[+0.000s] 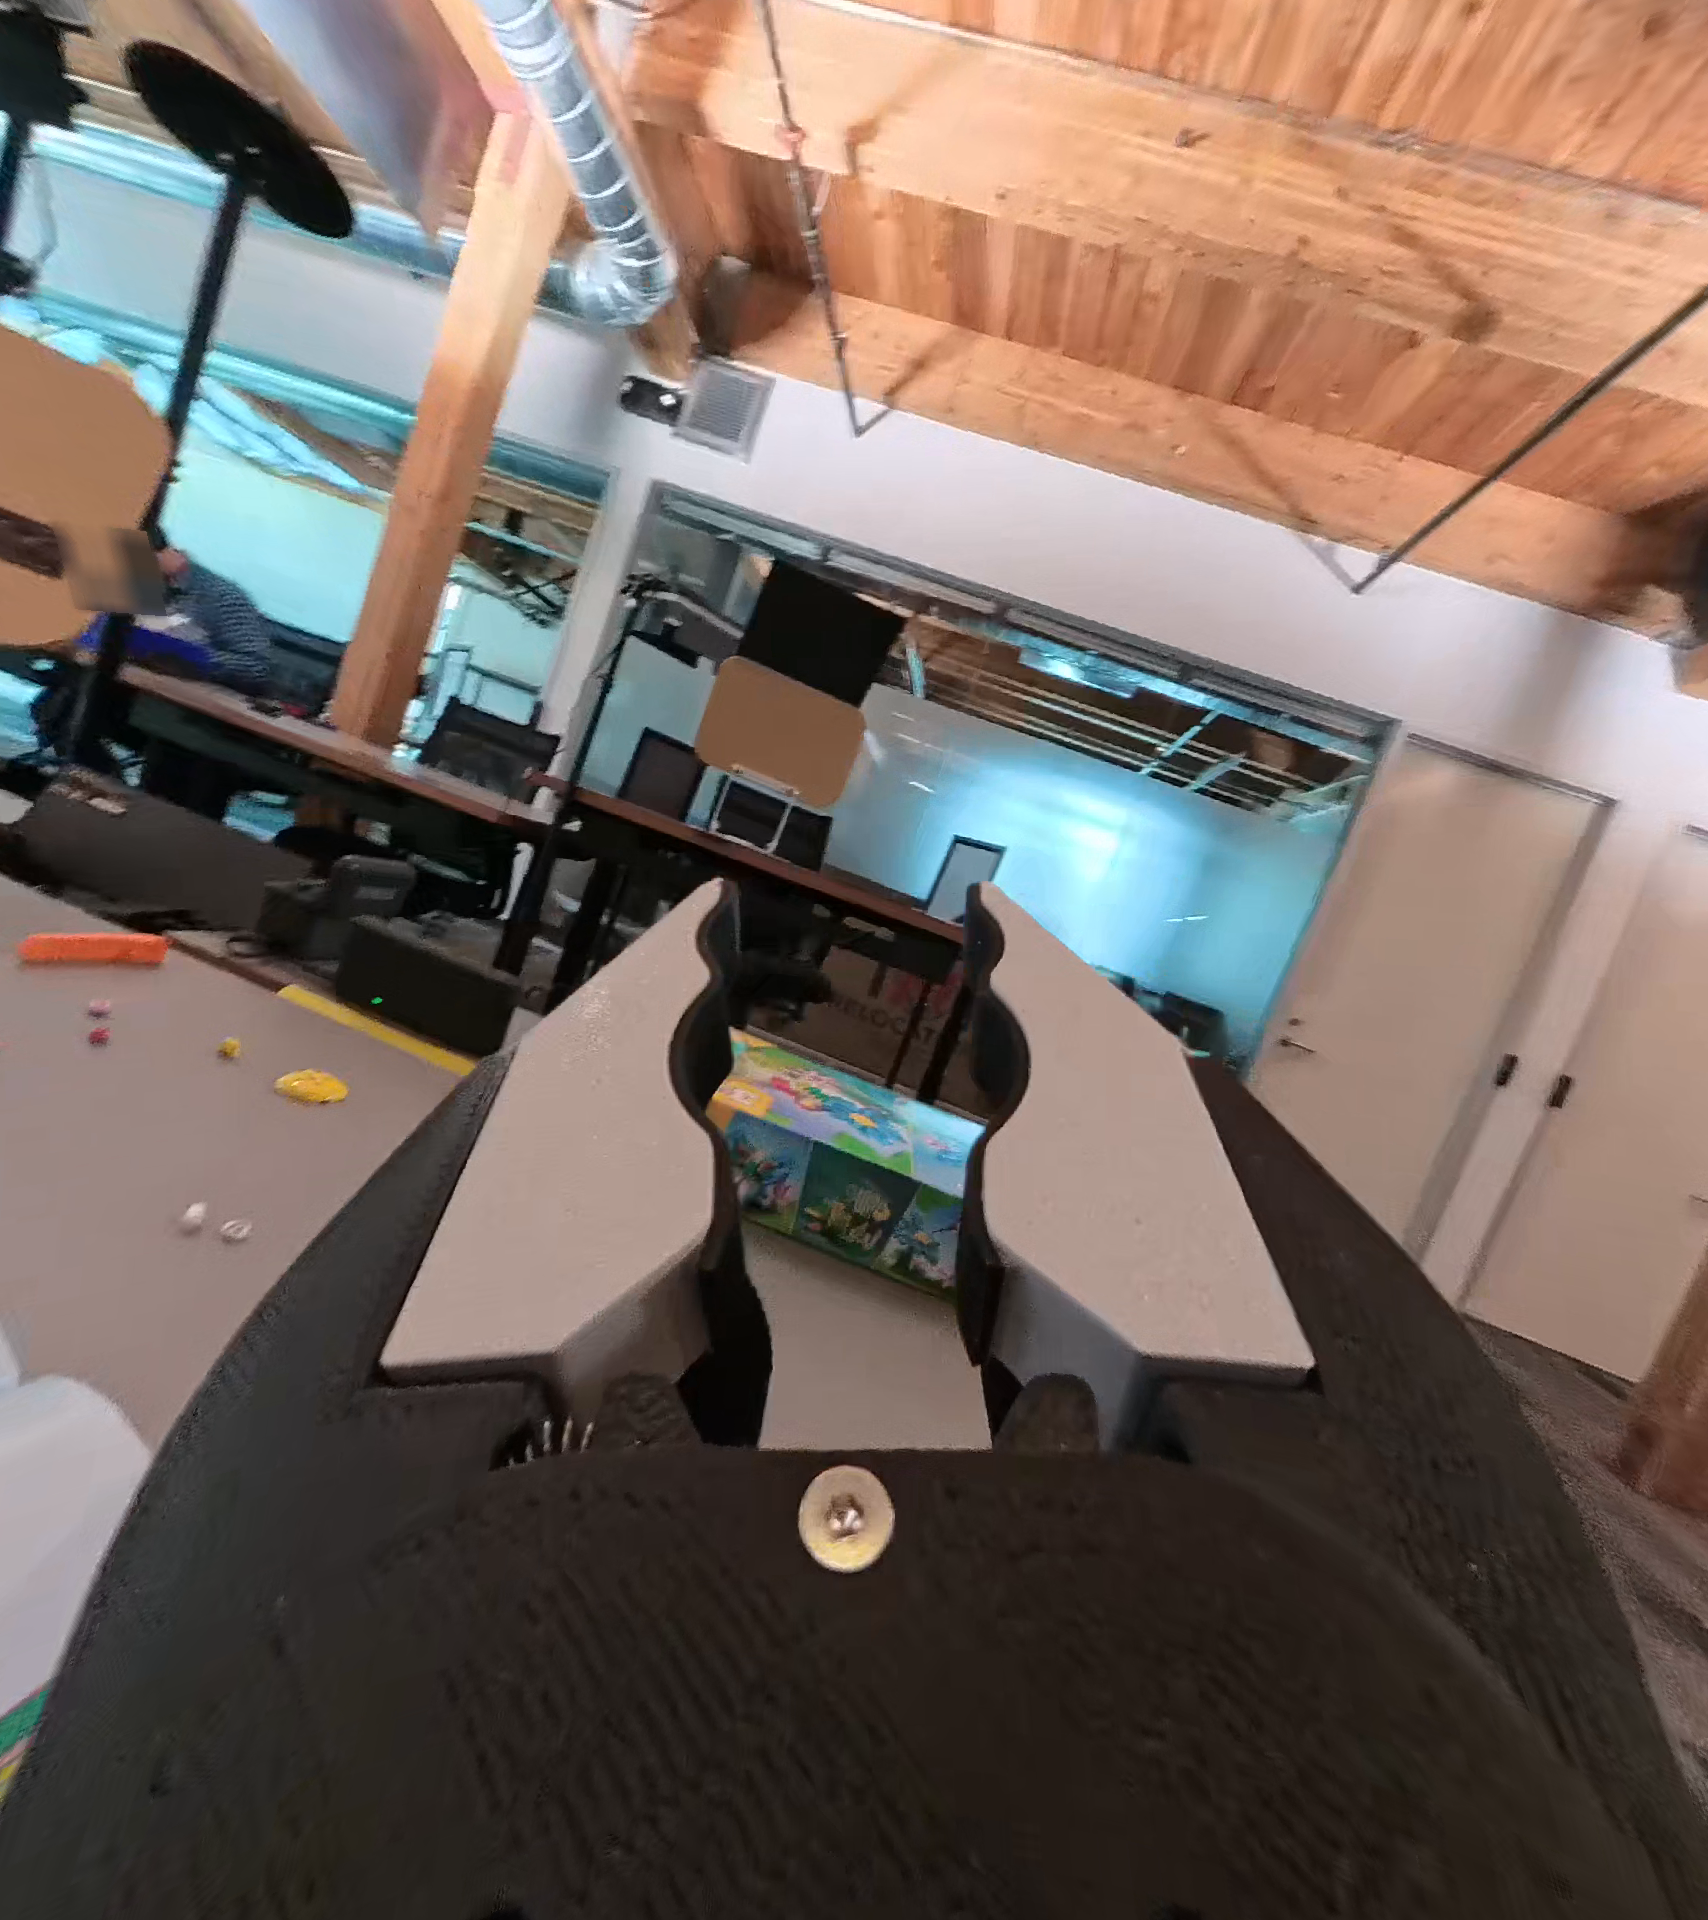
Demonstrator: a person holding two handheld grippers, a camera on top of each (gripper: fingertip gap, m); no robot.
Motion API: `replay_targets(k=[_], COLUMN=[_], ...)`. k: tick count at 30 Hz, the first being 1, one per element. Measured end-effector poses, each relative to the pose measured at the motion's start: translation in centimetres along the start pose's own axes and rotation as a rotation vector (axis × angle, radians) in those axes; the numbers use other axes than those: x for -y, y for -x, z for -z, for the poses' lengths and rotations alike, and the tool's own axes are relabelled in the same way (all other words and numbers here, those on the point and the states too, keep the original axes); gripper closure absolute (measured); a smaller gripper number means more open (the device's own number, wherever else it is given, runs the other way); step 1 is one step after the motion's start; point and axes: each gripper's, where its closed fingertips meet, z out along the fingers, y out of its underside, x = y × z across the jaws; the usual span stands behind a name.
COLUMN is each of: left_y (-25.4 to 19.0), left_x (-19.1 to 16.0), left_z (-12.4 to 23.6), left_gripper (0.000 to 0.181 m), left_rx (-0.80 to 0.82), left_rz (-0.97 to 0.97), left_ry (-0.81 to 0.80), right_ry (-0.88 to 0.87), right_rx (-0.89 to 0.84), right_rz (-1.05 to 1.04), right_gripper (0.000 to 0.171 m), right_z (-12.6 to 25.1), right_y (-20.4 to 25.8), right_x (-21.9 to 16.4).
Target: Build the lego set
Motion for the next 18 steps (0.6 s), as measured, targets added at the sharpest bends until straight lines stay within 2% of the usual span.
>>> replay_targets(k=[2,5,10,15,18], left_y=[0.4,0.6,-0.2,-1.9,-3.5], left_x=[0.0,-0.6,0.4,2.5,4.1], left_z=[0.2,0.2,0.6,2.4,4.6], left_gripper=[0.158,0.158,0.158,0.158,0.158], left_rx=[0.002,0.021,-0.014,-0.248,-0.474], left_rz=[0.084,0.095,0.154,0.346,0.418], left_ry=[-0.055,-0.055,-0.120,-0.315,-0.475], right_ry=[-0.003,0.043,0.023,0.043,0.056], right_rx=[-0.019,0.009,0.020,0.054,0.068], right_rz=[0.002,-0.053,-0.065,-0.082,-0.080], right_gripper=[0.131,0.130,0.130,0.130,0.130], right_z=[0.3,0.0,0.1,-0.1,-0.2], right_y=[-0.2,0.1,0.6,1.4,1.7], right_x=[-0.7,-1.8,-1.1,-1.5,-1.8])
